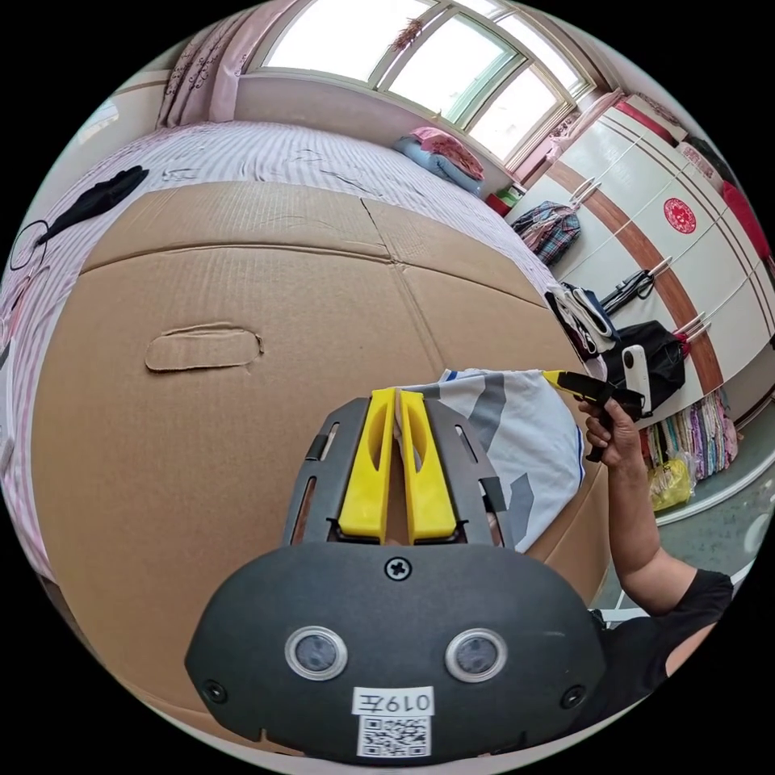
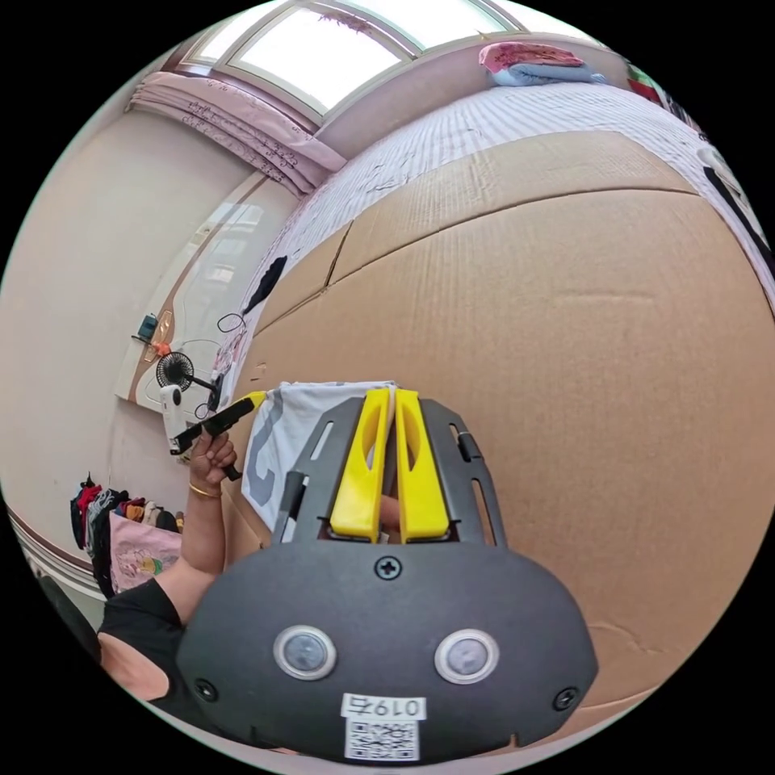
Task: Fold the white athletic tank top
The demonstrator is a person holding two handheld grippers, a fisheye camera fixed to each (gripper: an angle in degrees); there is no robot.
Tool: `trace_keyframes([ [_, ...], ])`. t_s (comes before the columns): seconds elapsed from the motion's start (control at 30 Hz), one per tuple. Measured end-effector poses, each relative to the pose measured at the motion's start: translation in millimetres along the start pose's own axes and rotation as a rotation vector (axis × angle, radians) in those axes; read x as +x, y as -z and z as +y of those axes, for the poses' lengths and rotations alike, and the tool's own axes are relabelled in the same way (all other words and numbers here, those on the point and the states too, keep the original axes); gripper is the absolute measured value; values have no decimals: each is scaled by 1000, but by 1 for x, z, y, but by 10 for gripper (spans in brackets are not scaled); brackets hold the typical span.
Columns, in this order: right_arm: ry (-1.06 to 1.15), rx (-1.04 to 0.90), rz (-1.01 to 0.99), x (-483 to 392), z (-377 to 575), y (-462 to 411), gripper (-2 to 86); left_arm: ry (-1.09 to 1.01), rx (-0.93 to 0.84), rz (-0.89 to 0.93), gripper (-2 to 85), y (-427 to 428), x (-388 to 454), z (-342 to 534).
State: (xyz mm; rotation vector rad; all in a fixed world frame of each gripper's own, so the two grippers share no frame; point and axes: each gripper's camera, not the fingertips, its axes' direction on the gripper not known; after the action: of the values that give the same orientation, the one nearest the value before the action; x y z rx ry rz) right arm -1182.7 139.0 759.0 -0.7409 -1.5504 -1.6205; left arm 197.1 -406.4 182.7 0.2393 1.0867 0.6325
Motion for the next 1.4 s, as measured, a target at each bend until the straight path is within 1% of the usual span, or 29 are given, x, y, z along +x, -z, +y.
trace_keyframes([
  [0.13,2,12,-39,7,7,0,5,27,-3,26,15,-5,-9,5],
  [0.23,-6,27,-78,14,13,4,8,51,27,54,15,0,-18,11],
  [0.3,-7,49,-68,15,20,11,9,55,62,45,15,9,-20,17],
  [0.4,30,97,-14,7,35,28,11,49,110,-29,15,29,-13,30],
  [0.47,98,152,73,-15,57,41,14,-5,169,-146,16,50,13,50],
  [0.53,158,169,125,-36,74,41,20,-67,189,-203,21,58,42,68],
  [0.6,198,154,159,-53,89,33,36,-99,184,-228,30,57,67,89],
  [0.67,217,107,213,-60,100,19,69,-69,150,-251,49,51,81,115],
  [0.73,182,95,234,-53,102,14,77,-18,134,-207,60,46,78,134],
  [0.8,131,100,179,-38,100,15,79,31,114,-147,65,40,70,149],
  [0.87,88,89,53,-20,96,12,87,87,65,-100,67,26,56,161],
  [0.93,62,69,-11,-11,95,7,90,106,47,-62,67,17,49,166],
  [1.0,45,50,8,-8,96,0,89,119,43,-47,66,10,46,170],
  [1.07,31,18,55,-6,99,-11,74,127,21,-68,58,-1,45,172],
  [1.13,22,-3,59,-2,101,-18,56,127,19,-77,46,-8,45,175],
  [1.2,19,-1,37,2,105,-22,38,120,23,-91,33,-11,45,178],
  [1.27,19,10,44,6,112,-24,22,110,12,-63,22,-16,44,182],
  [1.4,24,7,61,9,121,-33,17,83,6,-91,14,-22,49,188],
])
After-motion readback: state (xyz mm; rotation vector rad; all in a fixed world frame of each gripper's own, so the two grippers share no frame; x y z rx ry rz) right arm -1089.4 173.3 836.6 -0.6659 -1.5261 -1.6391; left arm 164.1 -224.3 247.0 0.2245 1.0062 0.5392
